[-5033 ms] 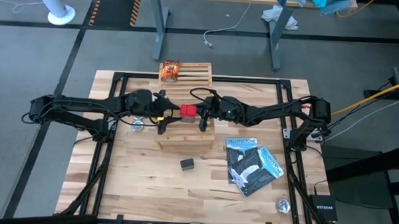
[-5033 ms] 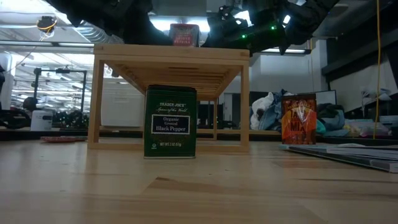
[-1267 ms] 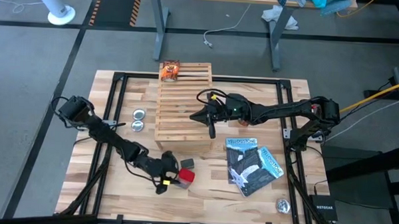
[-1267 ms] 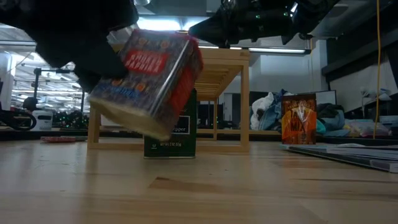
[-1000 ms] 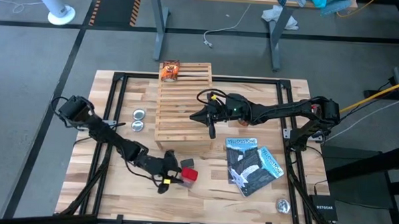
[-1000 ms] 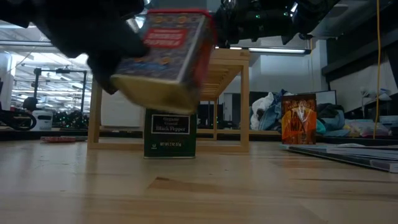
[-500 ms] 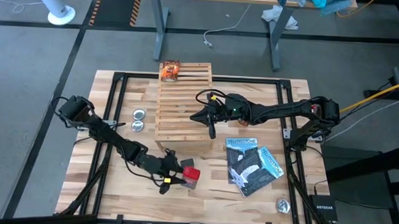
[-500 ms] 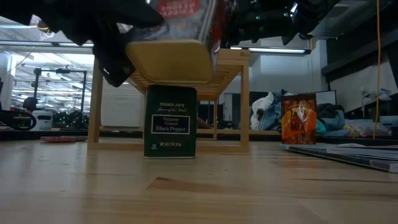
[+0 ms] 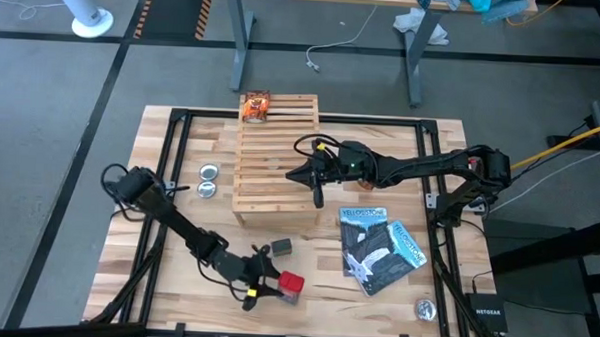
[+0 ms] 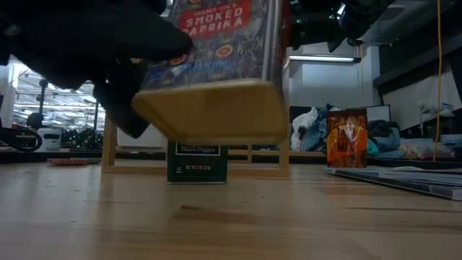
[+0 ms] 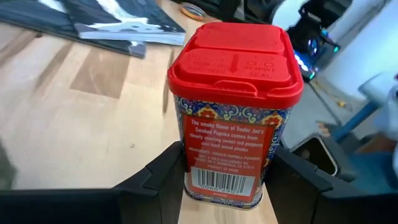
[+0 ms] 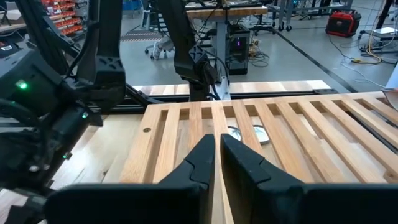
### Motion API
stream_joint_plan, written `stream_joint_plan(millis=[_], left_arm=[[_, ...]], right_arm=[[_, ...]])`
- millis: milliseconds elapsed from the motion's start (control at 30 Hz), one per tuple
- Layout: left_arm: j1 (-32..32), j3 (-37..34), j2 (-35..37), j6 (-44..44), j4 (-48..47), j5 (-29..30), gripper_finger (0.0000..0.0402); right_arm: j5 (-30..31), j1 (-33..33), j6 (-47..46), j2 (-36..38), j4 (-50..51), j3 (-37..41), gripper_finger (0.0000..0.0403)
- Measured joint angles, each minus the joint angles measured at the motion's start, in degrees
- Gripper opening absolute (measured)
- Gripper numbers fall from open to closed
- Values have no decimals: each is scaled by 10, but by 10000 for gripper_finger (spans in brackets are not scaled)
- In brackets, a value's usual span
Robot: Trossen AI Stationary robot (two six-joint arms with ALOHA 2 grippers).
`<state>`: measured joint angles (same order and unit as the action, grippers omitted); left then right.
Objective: Shelf spices
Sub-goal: Remove the red seasoning can from the shelf
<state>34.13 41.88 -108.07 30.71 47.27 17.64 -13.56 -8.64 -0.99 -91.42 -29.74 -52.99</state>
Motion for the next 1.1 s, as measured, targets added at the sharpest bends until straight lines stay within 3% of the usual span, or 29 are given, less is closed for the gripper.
stream_joint_plan(millis=[300,867,1100], left_arm=[[3,11,-13,-118,-2,42,172],[-6,9,-13,-191,-35,85,172],[-23,9,-50,-187,-15,87,172]], right_arm=[[0,0,0,0,4,0,33],[0,0,0,0,13,0,33],[0,0,0,0,13,0,33]])
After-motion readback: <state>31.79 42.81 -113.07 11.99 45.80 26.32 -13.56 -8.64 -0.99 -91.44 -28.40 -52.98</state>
